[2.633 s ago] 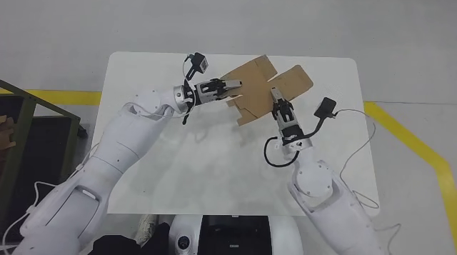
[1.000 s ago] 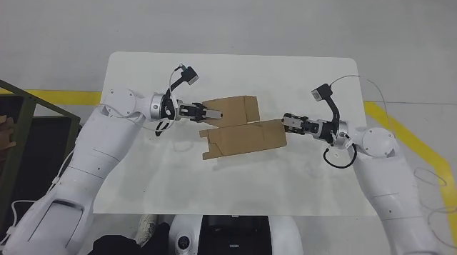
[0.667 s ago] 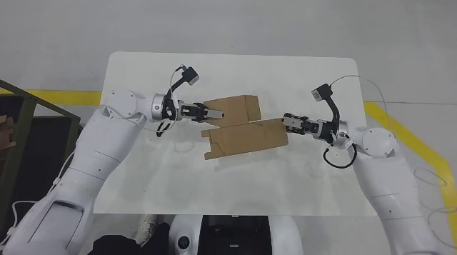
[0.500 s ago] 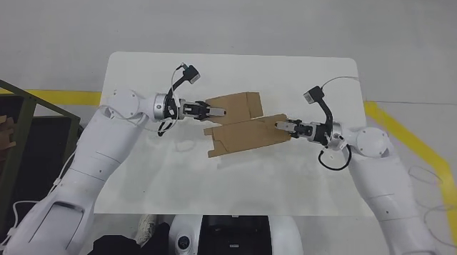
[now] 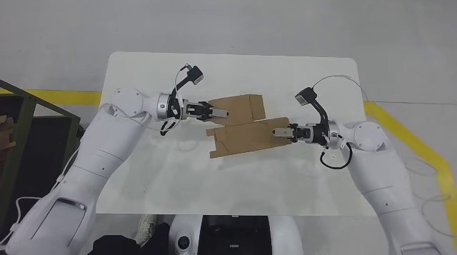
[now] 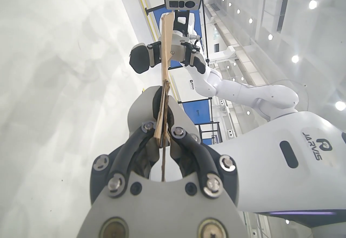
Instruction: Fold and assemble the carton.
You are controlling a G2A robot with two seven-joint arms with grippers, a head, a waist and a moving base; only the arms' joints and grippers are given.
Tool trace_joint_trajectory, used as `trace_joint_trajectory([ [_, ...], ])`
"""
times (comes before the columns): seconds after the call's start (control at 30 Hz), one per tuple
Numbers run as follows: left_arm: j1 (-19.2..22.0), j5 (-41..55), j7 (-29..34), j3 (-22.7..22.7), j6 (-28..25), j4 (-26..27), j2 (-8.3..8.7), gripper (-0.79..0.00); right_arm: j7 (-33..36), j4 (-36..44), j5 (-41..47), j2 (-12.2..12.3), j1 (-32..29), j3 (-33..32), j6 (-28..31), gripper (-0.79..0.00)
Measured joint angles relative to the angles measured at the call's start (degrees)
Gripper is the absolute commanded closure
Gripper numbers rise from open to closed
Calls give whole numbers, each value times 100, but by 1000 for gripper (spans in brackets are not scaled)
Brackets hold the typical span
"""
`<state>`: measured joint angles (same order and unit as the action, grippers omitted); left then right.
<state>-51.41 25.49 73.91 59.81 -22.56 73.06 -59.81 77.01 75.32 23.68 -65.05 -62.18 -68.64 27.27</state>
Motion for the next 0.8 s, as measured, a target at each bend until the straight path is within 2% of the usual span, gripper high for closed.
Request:
trace_joint_trajectory([
  [0.13, 49, -16, 64, -52, 23, -27, -14, 0, 20, 64, -17, 46, 20, 116, -20, -785],
  [0.17, 57, -16, 70, -62, 24, -34, -17, 0, 20, 67, -25, 54, 28, 145, -20, -748],
  [0.2, 64, -15, 73, -72, 24, -40, -21, 0, 20, 67, -28, 62, 37, 175, -20, -699],
  [0.23, 72, -13, 76, -82, 23, -50, -25, 0, 20, 59, -28, 71, 53, 214, -20, -600],
  [0.33, 94, -23, 79, -106, 23, -63, -33, 0, 15, 21, -81, 95, 106, 302, -15, -385],
  [0.5, 121, -49, 78, -120, 28, -65, -40, 0, -11, -14, -91, 129, 170, 405, 11, -366],
  [0.8, 140, -133, 61, -152, 66, -38, -48, 0, -34, -69, 27, 193, 240, 541, 34, -271],
])
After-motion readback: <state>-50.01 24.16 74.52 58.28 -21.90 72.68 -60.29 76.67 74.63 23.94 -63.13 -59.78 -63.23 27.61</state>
